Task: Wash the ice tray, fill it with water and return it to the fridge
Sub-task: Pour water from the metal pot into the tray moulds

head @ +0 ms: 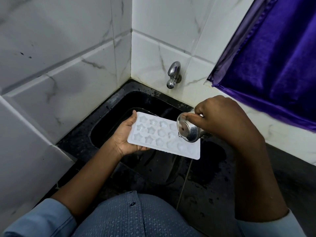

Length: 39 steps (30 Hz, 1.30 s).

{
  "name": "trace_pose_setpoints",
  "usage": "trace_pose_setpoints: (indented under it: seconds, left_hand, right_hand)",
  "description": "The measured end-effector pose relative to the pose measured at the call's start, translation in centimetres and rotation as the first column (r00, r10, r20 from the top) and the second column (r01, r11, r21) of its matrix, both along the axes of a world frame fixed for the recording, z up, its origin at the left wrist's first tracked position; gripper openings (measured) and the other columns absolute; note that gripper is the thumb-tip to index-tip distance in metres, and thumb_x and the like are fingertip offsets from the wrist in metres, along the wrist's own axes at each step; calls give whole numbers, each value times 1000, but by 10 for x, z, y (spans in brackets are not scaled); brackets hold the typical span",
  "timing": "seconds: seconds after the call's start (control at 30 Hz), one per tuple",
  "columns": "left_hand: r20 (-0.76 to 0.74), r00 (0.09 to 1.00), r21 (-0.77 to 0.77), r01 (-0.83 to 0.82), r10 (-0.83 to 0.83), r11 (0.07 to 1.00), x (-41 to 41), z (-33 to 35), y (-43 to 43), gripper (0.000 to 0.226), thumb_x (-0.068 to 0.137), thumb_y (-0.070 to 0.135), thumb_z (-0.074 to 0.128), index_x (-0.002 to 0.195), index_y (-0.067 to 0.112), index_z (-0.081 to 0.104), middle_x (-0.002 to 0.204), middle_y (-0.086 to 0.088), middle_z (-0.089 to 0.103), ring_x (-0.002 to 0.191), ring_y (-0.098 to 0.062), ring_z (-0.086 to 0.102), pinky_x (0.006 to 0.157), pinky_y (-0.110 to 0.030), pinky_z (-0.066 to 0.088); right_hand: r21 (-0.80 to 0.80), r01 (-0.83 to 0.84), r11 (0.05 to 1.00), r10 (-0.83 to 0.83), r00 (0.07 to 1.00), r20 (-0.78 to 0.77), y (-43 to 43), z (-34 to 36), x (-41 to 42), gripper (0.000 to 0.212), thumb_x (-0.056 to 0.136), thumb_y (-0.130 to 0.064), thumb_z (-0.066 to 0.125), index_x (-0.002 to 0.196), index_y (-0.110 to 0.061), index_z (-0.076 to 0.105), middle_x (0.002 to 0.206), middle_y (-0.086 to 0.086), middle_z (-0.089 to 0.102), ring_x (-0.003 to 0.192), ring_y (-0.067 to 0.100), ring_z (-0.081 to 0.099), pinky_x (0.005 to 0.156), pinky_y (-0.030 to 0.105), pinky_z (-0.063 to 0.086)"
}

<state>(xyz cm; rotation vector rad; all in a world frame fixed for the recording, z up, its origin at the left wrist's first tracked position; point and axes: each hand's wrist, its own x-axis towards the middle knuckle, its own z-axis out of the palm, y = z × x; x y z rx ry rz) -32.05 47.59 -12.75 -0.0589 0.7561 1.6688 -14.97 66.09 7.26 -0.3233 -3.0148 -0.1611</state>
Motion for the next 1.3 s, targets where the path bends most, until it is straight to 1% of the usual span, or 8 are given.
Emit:
trace_pose_setpoints:
  seconds: [0.13, 0.23, 0.37, 0.6, 0.77, 0.97, 1.17, 1.3]
  left_hand:
    - [-4, 1000, -12, 0, 0, 1000, -1, -1, -1, 81, 93, 79, 50, 133, 12, 74, 148, -20, 63, 132, -45, 62, 109, -69, 46]
    - [-9, 1000, -13, -1, 1, 1000, -1, -3, -2, 80, 92, 79, 51, 131, 13, 75, 147, -20, 63, 131, -45, 64, 109, -69, 46]
    - [-10, 1000, -4, 2, -2, 1000, -2, -4, -4, 80, 92, 79, 52, 130, 13, 76, 146, -19, 64, 130, -44, 64, 106, -68, 50]
    - [-4, 1000, 0, 7, -7, 1000, -3, -5, -5, 82, 92, 80, 54, 134, 13, 73, 149, -20, 62, 133, -46, 62, 110, -69, 44]
    - [-10, 1000, 8, 3, -2, 1000, -2, -4, -5, 80, 91, 79, 55, 133, 13, 75, 147, -20, 63, 131, -45, 63, 105, -68, 50]
    - [-1, 1000, -9, 0, 0, 1000, 0, -5, -5, 80, 91, 79, 54, 131, 13, 76, 146, -20, 64, 129, -45, 65, 103, -68, 52]
    - [11, 1000, -13, -17, 18, 1000, -1, -4, -6, 82, 92, 79, 53, 138, 14, 71, 149, -20, 62, 132, -46, 63, 105, -67, 49]
    - [0, 1000, -16, -30, 30, 999, -2, -4, -6, 84, 93, 79, 51, 148, 17, 61, 150, -19, 61, 135, -46, 60, 115, -68, 40]
  right_hand:
    - [4, 1, 1000, -1, 1000, -1, -1, 0, 0, 61, 96, -64, 54, 61, -15, 58, 54, 4, 50, 60, 27, 55, 51, 31, 19]
    - [2, 0, 1000, 0, 1000, -3, -1, -1, 0, 62, 96, -64, 55, 59, -14, 56, 53, 3, 48, 58, 26, 54, 51, 30, 18]
    - [0, -9, 1000, 9, 1000, -11, -2, -1, 0, 62, 96, -63, 56, 58, -14, 56, 52, 2, 48, 56, 23, 52, 51, 29, 17]
    - [-11, -19, 1000, 19, 1000, -10, -2, -2, 1, 60, 95, -61, 54, 62, -12, 62, 55, 7, 53, 58, 26, 55, 51, 31, 21]
    - [-7, -14, 1000, 14, 1000, -5, -1, -4, 2, 61, 96, -63, 53, 62, -13, 61, 54, 6, 52, 59, 26, 55, 51, 31, 21]
    - [-13, -6, 1000, 6, 1000, -11, 3, -5, 6, 62, 95, -63, 54, 58, -13, 58, 52, 5, 49, 55, 25, 53, 51, 31, 22]
    - [-6, 31, 1000, -31, 1000, 0, 8, -6, 12, 61, 95, -64, 55, 59, -14, 61, 53, 5, 53, 56, 24, 54, 51, 31, 27]
    - [27, 47, 999, -47, 999, 21, 11, -9, 14, 59, 96, -63, 55, 62, -15, 62, 56, 4, 53, 59, 25, 55, 52, 31, 25]
